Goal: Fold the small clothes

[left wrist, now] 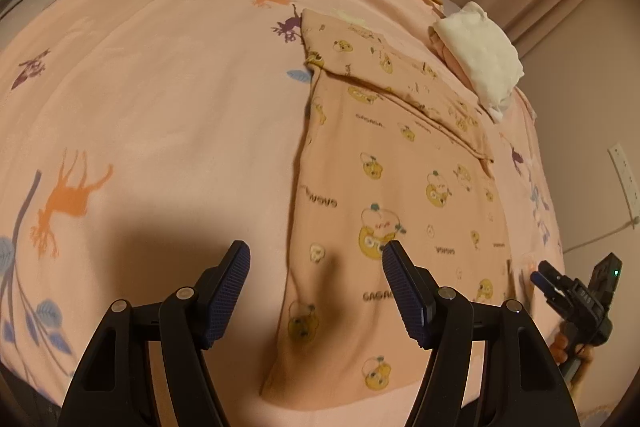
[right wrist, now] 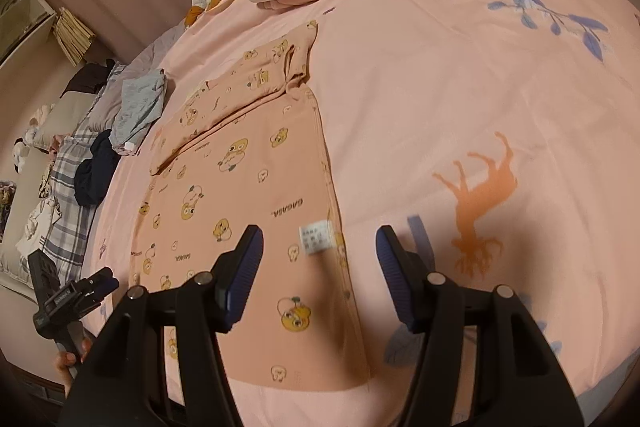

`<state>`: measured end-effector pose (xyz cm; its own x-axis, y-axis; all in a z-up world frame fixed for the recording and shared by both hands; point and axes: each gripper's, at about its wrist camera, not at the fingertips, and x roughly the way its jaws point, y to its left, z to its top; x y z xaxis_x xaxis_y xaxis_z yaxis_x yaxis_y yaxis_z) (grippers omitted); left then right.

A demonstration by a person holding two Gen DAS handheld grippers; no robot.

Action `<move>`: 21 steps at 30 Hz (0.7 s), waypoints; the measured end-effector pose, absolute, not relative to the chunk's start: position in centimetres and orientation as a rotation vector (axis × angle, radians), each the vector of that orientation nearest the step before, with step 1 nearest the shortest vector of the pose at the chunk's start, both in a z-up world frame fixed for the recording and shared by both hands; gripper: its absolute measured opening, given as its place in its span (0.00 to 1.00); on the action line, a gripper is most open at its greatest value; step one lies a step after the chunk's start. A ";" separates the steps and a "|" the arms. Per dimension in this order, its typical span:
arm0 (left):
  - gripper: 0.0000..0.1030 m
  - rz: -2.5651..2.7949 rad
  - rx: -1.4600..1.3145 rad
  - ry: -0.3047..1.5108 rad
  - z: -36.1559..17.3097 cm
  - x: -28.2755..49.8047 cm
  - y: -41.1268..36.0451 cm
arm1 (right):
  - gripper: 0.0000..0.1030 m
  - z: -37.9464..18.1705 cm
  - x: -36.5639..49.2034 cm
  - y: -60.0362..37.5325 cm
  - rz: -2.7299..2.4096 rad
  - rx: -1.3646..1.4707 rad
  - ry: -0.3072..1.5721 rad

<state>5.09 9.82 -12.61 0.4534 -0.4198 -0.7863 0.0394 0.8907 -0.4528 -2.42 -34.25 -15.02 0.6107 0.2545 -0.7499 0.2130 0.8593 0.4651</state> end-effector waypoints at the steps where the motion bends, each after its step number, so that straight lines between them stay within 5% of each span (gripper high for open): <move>1: 0.66 -0.292 -0.399 1.070 -12.7 4.9 9.9 | 0.58 -15.1 -2.5 -34.2 0.026 0.557 0.929; 21: 0.66 -0.341 -0.430 1.141 -14.6 3.9 9.2 | 0.58 -17.5 -3.2 -33.1 0.079 0.601 1.021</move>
